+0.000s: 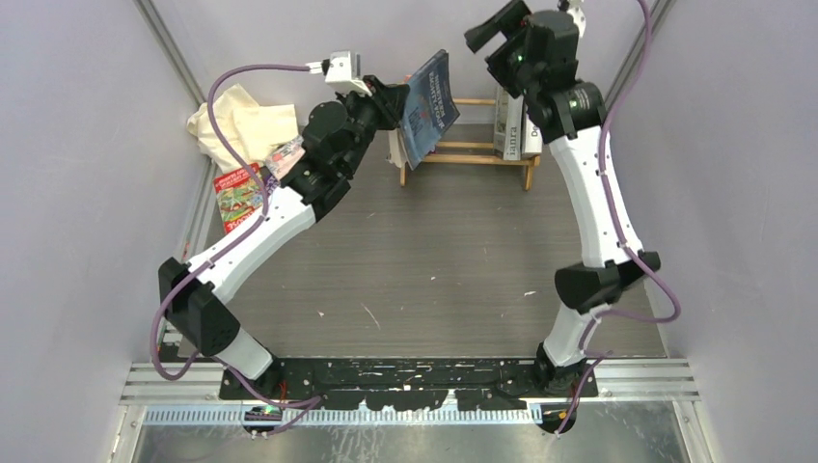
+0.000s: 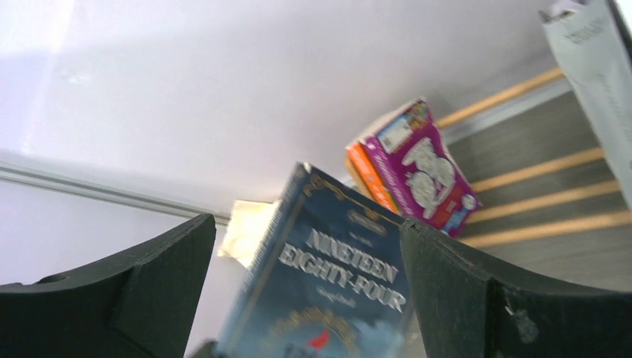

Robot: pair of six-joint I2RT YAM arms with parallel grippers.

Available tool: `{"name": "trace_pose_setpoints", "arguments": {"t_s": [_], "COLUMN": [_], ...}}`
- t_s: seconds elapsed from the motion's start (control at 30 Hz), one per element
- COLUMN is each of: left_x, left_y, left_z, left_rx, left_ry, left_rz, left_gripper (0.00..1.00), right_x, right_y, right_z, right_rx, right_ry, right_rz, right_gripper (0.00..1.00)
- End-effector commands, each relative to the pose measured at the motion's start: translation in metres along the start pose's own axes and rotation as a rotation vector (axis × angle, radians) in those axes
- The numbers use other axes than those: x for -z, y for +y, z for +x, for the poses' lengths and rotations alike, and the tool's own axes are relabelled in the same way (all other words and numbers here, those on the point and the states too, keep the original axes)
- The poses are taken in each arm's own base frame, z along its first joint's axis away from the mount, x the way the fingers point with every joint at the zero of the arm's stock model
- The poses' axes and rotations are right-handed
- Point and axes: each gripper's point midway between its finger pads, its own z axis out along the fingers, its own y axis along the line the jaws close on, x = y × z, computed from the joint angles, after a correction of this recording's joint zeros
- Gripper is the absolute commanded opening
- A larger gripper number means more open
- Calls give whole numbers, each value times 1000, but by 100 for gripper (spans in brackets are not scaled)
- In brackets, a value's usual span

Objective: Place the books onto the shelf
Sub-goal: Place the book on the shelf.

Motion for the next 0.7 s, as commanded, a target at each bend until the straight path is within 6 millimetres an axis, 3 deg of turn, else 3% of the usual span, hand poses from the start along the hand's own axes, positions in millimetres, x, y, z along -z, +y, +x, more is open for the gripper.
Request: {"name": "trace_pose_setpoints", "arguments": {"t_s": [0.0, 0.43, 0.67], "left_x": [30, 48, 50], "left_y": [-50, -72, -77], "left_z": [-92, -84, -80], "left_rx": [7, -148, -199], "left_ry": [-251, -227, -227], "left_rz": [176, 279, 303], "left_gripper": [0, 0, 0], "right_x": [6, 9, 17], "right_y": [11, 30, 19], "right_z": [13, 50, 89], "right_rx": [-87, -186, -176], "right_ry": [139, 310, 420], "right_rz": [39, -15, 42], "right_gripper": [98, 95, 94]}}
